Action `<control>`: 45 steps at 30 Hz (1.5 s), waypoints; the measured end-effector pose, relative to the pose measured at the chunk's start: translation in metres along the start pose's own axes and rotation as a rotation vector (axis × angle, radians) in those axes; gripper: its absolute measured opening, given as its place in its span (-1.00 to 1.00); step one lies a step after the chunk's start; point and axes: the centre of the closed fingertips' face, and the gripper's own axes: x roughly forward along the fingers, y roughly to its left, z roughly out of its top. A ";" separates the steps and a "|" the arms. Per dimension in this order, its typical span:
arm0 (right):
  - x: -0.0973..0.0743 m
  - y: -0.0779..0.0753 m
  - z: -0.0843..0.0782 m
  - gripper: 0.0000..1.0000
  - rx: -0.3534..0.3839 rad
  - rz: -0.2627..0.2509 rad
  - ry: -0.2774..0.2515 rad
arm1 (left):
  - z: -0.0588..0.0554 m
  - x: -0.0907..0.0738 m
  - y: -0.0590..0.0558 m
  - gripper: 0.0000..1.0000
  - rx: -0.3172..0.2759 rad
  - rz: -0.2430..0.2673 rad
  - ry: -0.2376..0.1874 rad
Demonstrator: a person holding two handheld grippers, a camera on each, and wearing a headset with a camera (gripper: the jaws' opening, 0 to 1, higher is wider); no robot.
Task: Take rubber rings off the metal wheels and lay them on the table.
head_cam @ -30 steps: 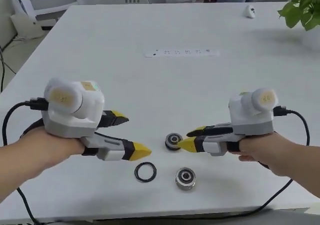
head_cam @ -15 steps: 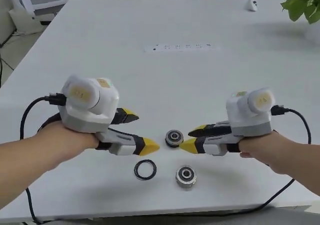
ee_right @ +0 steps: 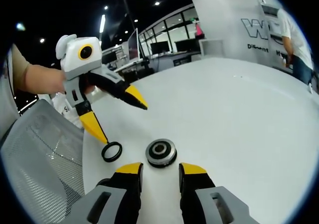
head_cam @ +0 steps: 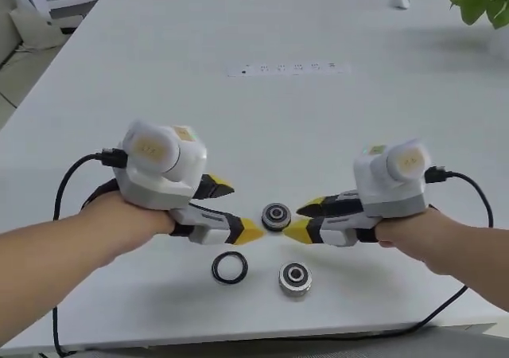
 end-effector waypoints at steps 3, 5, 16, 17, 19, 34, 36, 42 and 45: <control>0.002 0.000 0.000 -0.47 -0.008 0.002 0.000 | 0.000 0.004 0.000 0.03 0.001 -0.006 0.001; 0.003 -0.002 -0.001 -0.48 -0.016 0.001 0.002 | 0.000 0.007 -0.002 0.01 0.003 -0.008 0.007; 0.007 -0.001 -0.001 -0.51 -0.039 0.001 0.001 | -0.004 0.019 -0.001 -0.12 0.011 -0.015 0.019; 0.007 -0.001 -0.001 -0.52 -0.041 0.001 0.001 | -0.004 0.020 -0.002 -0.13 0.013 -0.017 0.020; 0.007 -0.002 -0.001 -0.52 -0.041 0.001 0.001 | -0.003 0.022 -0.003 -0.16 0.019 -0.020 0.020; 0.009 -0.002 -0.001 -0.56 -0.045 -0.001 -0.002 | 0.000 0.036 -0.004 -0.36 0.036 -0.030 0.030; 0.009 -0.003 -0.001 -0.56 -0.045 -0.003 -0.003 | 0.000 0.038 -0.004 -0.39 0.038 -0.032 0.031; 0.009 -0.004 -0.003 -0.57 -0.042 -0.006 -0.006 | 0.002 0.044 -0.006 -0.48 0.048 -0.039 0.036; 0.009 -0.004 -0.003 -0.57 -0.043 -0.006 -0.009 | 0.002 0.046 -0.008 -0.49 0.056 -0.043 0.038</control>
